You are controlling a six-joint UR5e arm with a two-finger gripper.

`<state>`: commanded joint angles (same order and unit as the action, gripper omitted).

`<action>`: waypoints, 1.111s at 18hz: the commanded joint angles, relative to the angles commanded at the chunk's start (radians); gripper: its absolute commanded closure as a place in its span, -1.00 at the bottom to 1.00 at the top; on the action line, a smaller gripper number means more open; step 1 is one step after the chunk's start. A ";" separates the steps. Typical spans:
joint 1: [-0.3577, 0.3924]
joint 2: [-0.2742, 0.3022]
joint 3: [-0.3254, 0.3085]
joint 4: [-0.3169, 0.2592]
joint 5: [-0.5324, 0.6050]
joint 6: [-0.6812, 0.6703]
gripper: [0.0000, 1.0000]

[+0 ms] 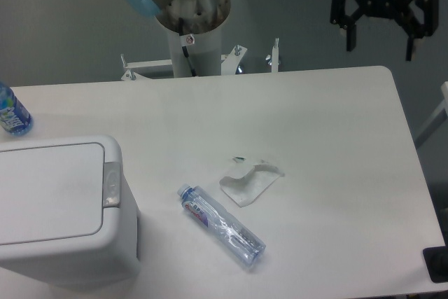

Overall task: Open the trash can
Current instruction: 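Move the open gripper down toward the white trash can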

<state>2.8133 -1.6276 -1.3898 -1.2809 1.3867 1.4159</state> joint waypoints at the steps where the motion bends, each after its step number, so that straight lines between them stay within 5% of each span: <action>1: 0.000 0.000 0.000 0.000 0.000 0.002 -1.00; 8: -0.002 -0.008 0.003 0.002 0.000 -0.011 -1.00; 14: -0.075 -0.054 0.032 0.070 -0.005 -0.254 -1.00; 17: -0.089 -0.063 0.034 0.080 0.000 -0.285 -1.00; 20: -0.146 -0.067 0.047 0.081 -0.003 -0.452 -1.00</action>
<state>2.6678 -1.6950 -1.3423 -1.1996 1.3837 0.9640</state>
